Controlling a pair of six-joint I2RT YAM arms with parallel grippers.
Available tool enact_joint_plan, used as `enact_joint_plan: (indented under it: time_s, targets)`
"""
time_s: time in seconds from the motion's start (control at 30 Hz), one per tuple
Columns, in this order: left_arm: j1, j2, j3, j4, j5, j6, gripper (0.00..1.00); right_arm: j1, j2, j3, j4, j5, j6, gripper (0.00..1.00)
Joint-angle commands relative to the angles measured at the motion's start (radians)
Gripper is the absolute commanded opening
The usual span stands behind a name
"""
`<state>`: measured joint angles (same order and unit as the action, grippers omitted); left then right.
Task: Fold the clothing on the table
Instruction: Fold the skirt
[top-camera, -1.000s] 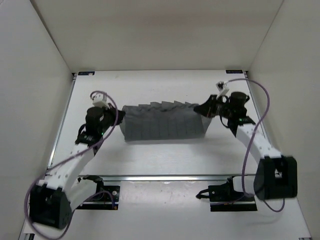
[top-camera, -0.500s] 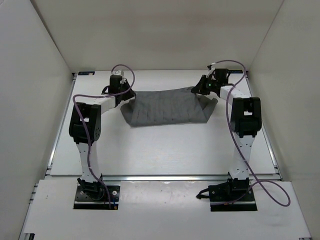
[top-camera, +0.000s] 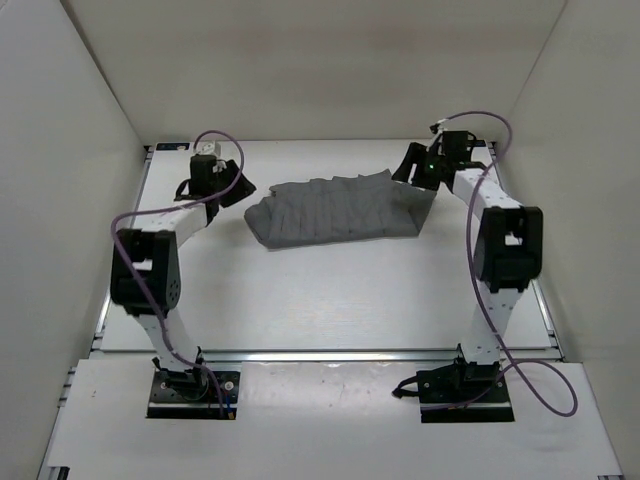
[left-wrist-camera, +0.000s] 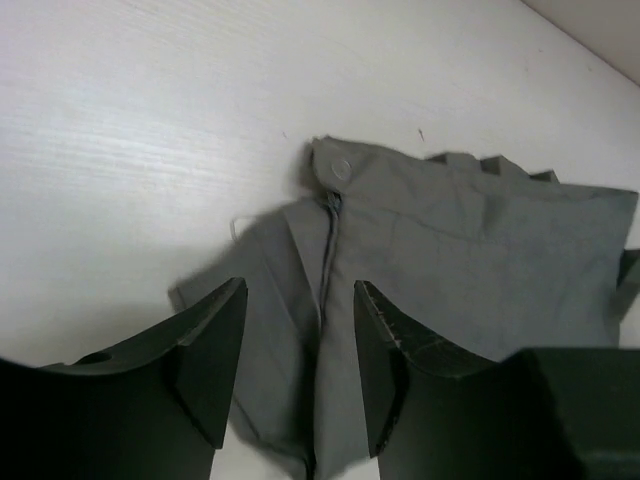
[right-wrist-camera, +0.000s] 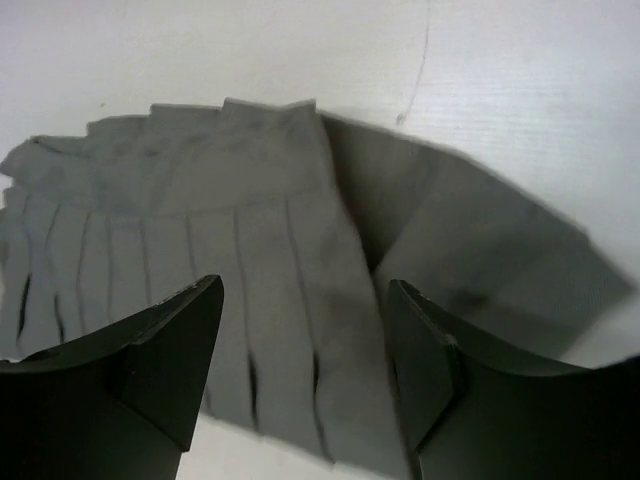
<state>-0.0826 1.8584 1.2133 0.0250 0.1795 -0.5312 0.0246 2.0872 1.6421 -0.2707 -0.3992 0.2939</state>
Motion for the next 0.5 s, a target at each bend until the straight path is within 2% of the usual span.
enact_joint_plan:
  time_s: [0.0,0.07,0.17,0.27,0.47]
  targets:
    - [-0.025,-0.198,-0.143,-0.059,-0.001,0.01,0.58,-0.023,-0.256,-0.206,0.091,0.075,0.066,0.64]
    - [-0.039,-0.26,-0.249,-0.005,-0.006,-0.033,0.59,-0.023,-0.352,-0.386,0.128,0.095,0.125,0.64]
    - [-0.048,-0.333,-0.412,0.099,-0.001,-0.12,0.63,-0.052,-0.455,-0.577,0.189,0.126,0.213,0.64]
    - [-0.081,-0.366,-0.504,0.148,-0.061,-0.174,0.65,-0.057,-0.544,-0.729,0.283,0.151,0.303,0.65]
    - [-0.12,-0.347,-0.593,0.275,-0.055,-0.271,0.66,-0.06,-0.567,-0.873,0.413,0.16,0.416,0.72]
